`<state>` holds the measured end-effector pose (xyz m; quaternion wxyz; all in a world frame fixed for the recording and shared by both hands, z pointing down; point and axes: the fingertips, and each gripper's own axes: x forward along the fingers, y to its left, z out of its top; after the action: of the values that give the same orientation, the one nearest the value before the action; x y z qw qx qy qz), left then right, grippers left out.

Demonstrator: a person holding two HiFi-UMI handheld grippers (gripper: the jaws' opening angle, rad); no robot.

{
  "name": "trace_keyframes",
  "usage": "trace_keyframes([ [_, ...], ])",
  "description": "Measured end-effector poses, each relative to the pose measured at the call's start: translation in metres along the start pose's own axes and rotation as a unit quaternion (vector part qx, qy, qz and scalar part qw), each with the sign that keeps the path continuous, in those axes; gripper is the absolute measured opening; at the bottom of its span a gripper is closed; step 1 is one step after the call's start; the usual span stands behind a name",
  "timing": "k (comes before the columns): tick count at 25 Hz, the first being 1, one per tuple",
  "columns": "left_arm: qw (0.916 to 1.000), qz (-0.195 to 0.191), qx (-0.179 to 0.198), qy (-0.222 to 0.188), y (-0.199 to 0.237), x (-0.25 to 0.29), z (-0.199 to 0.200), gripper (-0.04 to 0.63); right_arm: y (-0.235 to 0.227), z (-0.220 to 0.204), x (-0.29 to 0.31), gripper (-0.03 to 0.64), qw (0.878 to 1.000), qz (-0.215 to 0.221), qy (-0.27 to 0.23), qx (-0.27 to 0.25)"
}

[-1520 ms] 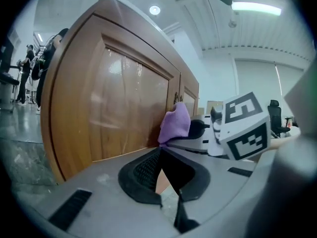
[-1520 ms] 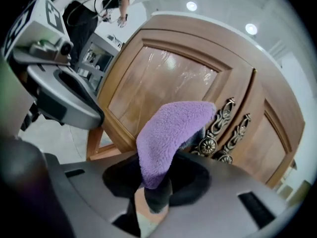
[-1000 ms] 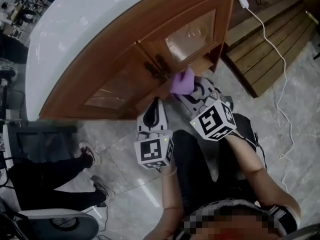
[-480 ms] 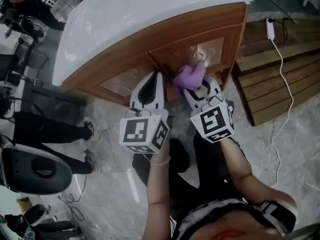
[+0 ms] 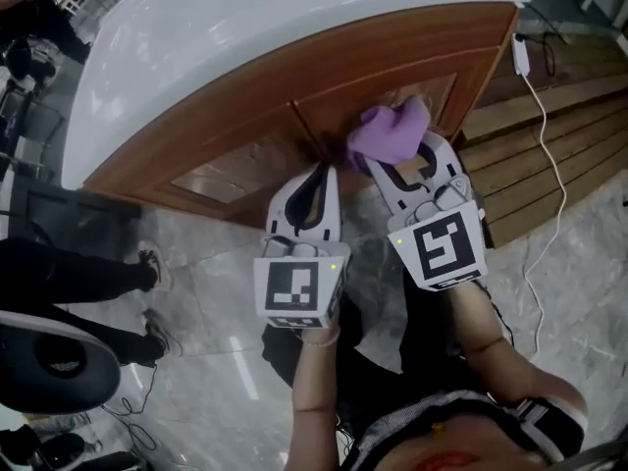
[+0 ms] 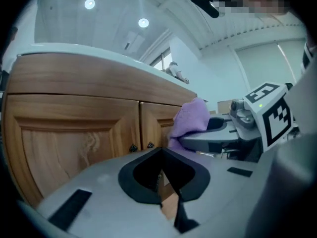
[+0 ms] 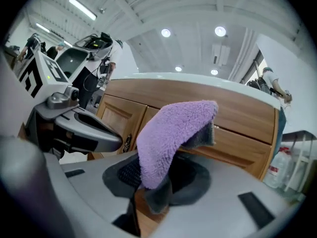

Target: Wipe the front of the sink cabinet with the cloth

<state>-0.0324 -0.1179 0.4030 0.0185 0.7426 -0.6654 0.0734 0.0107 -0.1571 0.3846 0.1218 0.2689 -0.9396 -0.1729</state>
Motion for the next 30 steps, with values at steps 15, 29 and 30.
trace_keyframes([
  [15,0.9994,-0.001,-0.035,-0.008,0.004,-0.012,-0.004,0.000,0.001,0.042,0.025,0.164,0.994,-0.029,0.000,-0.104],
  [29,0.9980,-0.057,-0.022,-0.015,-0.020,0.009,-0.008,0.000,0.001,0.039,0.027,0.166,0.993,-0.034,-0.004,-0.113],
  [30,0.9976,-0.062,-0.024,-0.016,-0.021,0.009,-0.008,0.000,0.001,0.039,0.027,0.166,0.993,-0.036,-0.002,-0.114],
])
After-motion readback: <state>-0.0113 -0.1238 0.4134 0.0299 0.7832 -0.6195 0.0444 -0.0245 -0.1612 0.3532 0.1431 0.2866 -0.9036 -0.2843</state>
